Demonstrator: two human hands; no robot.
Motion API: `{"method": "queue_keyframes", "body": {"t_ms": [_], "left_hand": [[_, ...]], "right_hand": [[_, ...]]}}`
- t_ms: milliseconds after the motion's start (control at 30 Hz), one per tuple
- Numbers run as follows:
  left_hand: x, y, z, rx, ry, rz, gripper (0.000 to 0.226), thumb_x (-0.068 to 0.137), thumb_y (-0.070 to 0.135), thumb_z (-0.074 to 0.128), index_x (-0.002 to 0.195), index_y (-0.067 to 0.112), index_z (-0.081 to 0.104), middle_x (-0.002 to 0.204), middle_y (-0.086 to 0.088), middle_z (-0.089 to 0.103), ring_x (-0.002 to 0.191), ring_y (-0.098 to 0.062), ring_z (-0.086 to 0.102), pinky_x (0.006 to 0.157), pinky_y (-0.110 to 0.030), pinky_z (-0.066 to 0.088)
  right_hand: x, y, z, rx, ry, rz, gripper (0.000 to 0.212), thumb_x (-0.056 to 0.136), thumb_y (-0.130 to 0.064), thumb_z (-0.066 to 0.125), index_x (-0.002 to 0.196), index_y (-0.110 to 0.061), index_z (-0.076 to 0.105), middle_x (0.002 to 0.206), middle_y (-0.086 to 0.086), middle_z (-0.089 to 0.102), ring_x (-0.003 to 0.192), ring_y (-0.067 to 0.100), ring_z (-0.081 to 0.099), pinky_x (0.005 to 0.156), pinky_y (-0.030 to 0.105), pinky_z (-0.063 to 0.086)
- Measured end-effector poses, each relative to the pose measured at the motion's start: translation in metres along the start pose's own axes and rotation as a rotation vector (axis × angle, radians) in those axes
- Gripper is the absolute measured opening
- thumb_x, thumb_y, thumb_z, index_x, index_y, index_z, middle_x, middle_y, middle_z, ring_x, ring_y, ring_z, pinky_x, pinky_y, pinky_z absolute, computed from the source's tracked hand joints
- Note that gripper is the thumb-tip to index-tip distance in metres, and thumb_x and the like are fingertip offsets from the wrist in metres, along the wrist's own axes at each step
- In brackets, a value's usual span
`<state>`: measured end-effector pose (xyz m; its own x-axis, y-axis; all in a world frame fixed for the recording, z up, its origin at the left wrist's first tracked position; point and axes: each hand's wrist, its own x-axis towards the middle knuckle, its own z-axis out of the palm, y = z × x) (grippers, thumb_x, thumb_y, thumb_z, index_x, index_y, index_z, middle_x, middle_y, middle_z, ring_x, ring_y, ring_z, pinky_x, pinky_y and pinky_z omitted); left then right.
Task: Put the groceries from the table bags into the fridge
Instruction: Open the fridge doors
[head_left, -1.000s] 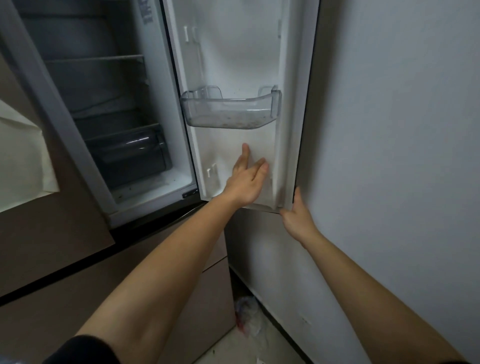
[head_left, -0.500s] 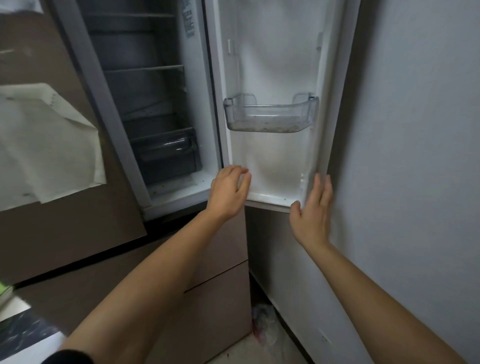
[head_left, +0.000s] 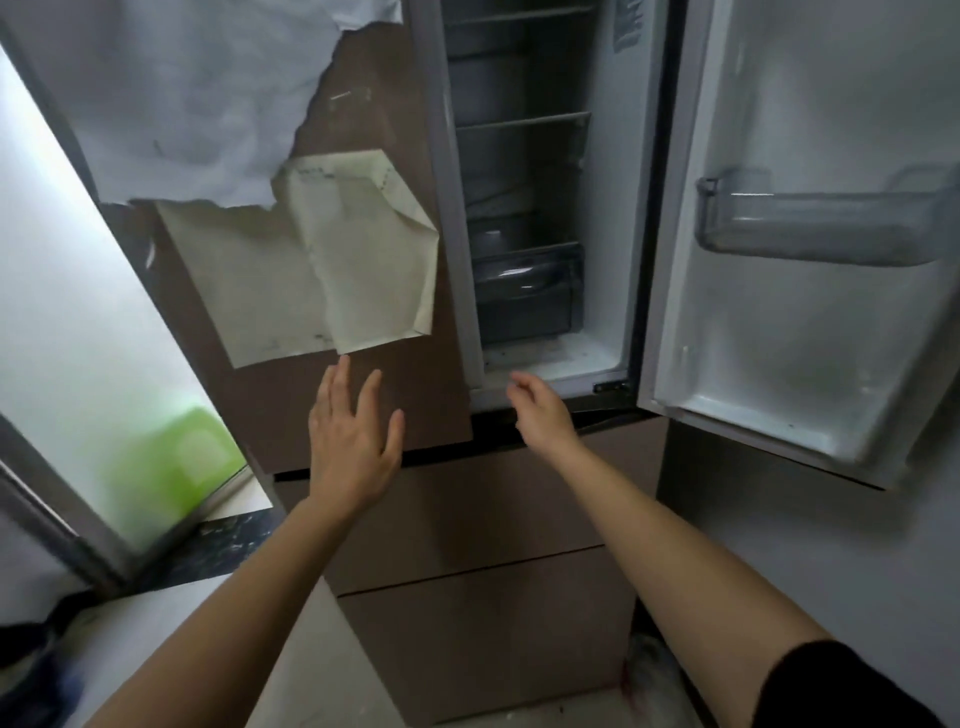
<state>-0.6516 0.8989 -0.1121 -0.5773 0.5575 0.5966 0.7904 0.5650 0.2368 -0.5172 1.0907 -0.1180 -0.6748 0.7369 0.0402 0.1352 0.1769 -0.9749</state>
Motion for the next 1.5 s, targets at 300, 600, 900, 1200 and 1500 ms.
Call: {"method": "queue_keyframes", "body": {"t_ms": [300, 600, 900, 1200, 1500], "left_hand": [[0.01, -0.073, 0.027, 0.154, -0.026, 0.005, 0.07, 0.095, 0.037, 0.05, 0.154, 0.008, 0.027, 0.165, -0.018, 0.006, 0.151, -0.039, 0.005, 0.114, -0.06, 0.027], [0.008, -0.066, 0.032, 0.185, -0.105, -0.063, 0.091, 0.089, 0.038, 0.059, 0.159, 0.013, 0.006, 0.165, -0.014, -0.016, 0.151, -0.036, -0.014, 0.119, -0.059, 0.018], [0.0, -0.046, 0.02, 0.079, -0.242, -0.073, 0.085, 0.094, 0.033, 0.056, 0.159, 0.022, 0.003, 0.162, -0.01, -0.027, 0.149, -0.033, -0.023, 0.122, -0.052, 0.014], [-0.026, -0.039, 0.002, 0.094, -0.391, -0.138, 0.071, 0.102, 0.036, 0.043, 0.159, 0.024, 0.004, 0.164, -0.003, -0.022, 0.151, -0.024, -0.018, 0.122, -0.052, 0.012], [0.005, -0.06, -0.001, 0.249, -0.176, -0.095, 0.099, 0.088, 0.046, 0.062, 0.159, 0.024, -0.004, 0.161, -0.013, -0.028, 0.149, -0.035, -0.023, 0.121, -0.057, 0.01]], "right_hand": [[0.047, -0.047, 0.074, 0.131, 0.046, -0.041, 0.064, 0.103, -0.061, 0.025, 0.154, -0.024, 0.037, 0.158, -0.001, 0.039, 0.144, 0.018, 0.036, 0.112, 0.029, 0.025], [0.04, -0.017, 0.093, -0.216, 0.353, -0.298, 0.039, 0.104, -0.05, 0.043, 0.109, -0.018, 0.065, 0.108, 0.004, 0.068, 0.099, 0.02, 0.063, 0.08, 0.031, 0.047], [0.004, -0.02, 0.077, -0.252, 0.282, -0.297, 0.044, 0.105, -0.035, 0.048, 0.142, -0.015, 0.055, 0.134, 0.007, 0.065, 0.124, 0.023, 0.06, 0.104, 0.038, 0.048], [-0.028, -0.057, 0.094, -0.166, -0.037, -0.371, 0.04, 0.104, -0.021, 0.045, 0.144, -0.022, 0.047, 0.134, 0.0, 0.06, 0.124, 0.014, 0.055, 0.109, 0.04, 0.044], [0.035, -0.068, 0.044, -0.118, 0.085, -0.165, 0.095, 0.087, -0.061, 0.065, 0.16, -0.022, 0.017, 0.165, 0.004, 0.018, 0.15, 0.023, 0.024, 0.12, 0.045, 0.028]]}}
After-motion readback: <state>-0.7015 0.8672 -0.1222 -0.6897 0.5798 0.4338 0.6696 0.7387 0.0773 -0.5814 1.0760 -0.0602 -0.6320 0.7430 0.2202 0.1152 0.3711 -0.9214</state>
